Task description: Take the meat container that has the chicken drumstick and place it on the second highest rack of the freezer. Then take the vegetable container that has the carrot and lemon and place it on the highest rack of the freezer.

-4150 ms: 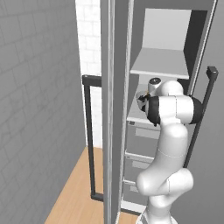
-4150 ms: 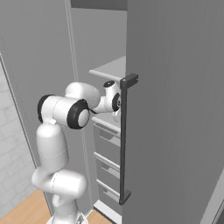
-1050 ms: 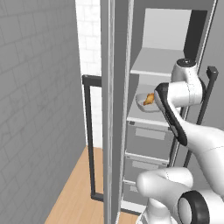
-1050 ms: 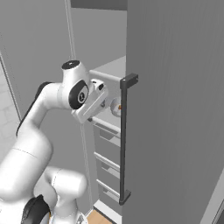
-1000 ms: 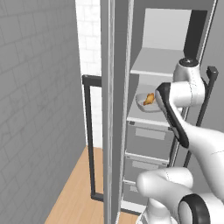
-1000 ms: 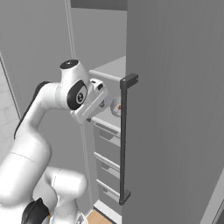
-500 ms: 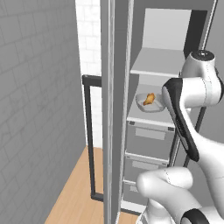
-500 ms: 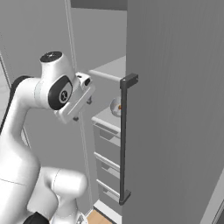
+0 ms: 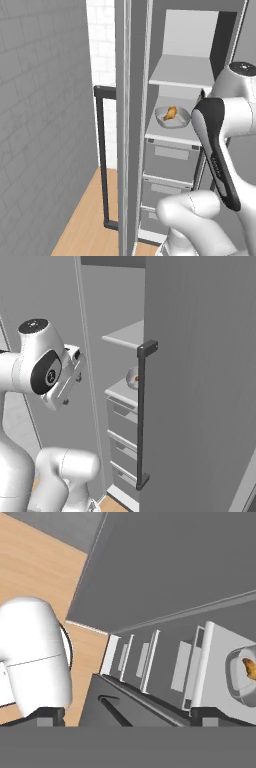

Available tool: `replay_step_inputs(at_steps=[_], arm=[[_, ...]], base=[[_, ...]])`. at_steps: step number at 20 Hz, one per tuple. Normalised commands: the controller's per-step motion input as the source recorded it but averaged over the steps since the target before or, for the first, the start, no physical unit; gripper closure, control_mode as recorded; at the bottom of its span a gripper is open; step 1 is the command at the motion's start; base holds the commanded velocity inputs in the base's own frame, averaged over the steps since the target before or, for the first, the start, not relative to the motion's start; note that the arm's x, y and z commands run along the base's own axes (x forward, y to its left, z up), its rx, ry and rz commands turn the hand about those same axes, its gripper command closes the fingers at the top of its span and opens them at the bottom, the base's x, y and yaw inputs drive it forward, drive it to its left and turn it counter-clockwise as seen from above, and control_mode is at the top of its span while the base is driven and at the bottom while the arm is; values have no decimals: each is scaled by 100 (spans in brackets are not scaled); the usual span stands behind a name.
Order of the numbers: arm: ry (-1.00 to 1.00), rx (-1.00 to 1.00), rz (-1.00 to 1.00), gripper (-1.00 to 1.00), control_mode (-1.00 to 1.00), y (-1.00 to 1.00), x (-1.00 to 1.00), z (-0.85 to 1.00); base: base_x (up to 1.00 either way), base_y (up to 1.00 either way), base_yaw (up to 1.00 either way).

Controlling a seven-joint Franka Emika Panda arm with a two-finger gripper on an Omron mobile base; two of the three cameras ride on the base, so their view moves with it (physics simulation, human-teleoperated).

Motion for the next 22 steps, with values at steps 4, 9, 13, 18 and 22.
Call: replay_step_inputs(at_steps=[4,9,13,18,22], arm=[[0,0,9,-100,-100,9,-41,0],[0,0,0,-100,-100,-2,-1,0],[0,0,0,-100,-100,-2,3,0],[0,0,0,-100,-100,0,0,0],[0,0,0,-100,100,0,0,0]], base=[[0,0,0],[0,0,0],[0,0,0],[0,0,0],[-75,-26,-1]])
